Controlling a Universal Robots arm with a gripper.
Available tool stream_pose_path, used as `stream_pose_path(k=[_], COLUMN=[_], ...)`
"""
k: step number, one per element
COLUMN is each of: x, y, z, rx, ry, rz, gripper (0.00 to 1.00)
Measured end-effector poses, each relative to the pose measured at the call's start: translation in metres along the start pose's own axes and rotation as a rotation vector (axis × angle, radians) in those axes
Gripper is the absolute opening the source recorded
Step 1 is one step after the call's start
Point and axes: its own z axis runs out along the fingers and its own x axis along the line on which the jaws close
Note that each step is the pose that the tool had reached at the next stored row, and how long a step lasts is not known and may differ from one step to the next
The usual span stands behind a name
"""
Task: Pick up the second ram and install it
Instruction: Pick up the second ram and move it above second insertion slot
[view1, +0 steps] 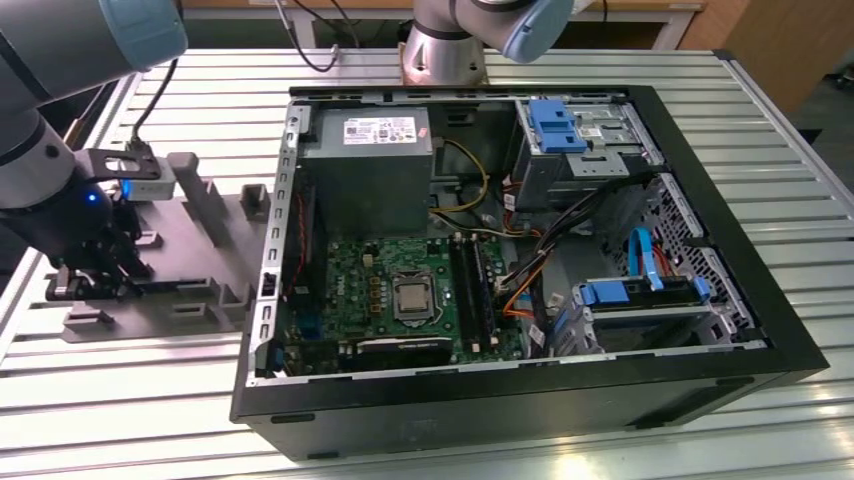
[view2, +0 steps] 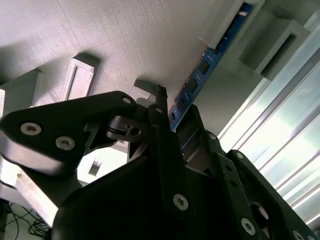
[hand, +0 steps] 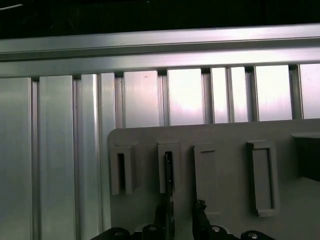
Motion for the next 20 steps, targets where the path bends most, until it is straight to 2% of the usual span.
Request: stream_pose_path(k=[6, 7, 11, 15, 17, 18, 20], x=[0.0, 0.0, -0.0001, -0.0002, -0.0002, -0.0002, -0.0001], y=[0.0, -0.0003, -0.0035, -0.0037, -0.0037, -0.0037, -0.0037], z=[-0.0001, 0.0001, 0.0015, 0.0019, 0.002, 0.002, 0.0019], rx=[-0.0004, -0.0004, -0.0012, -0.0014, -0.0013, -0.0012, -0.0015], ry=[-0.0012, -0.0014, -0.0032, -0.0042, -0.0048, -0.0052, -0.006], rz=[0.0, 0.0, 0.0, 0.0, 0.0, 0.0, 0.0], gripper=[0.36, 0.42, 0.42, 0.42, 0.41, 0.34, 0.33])
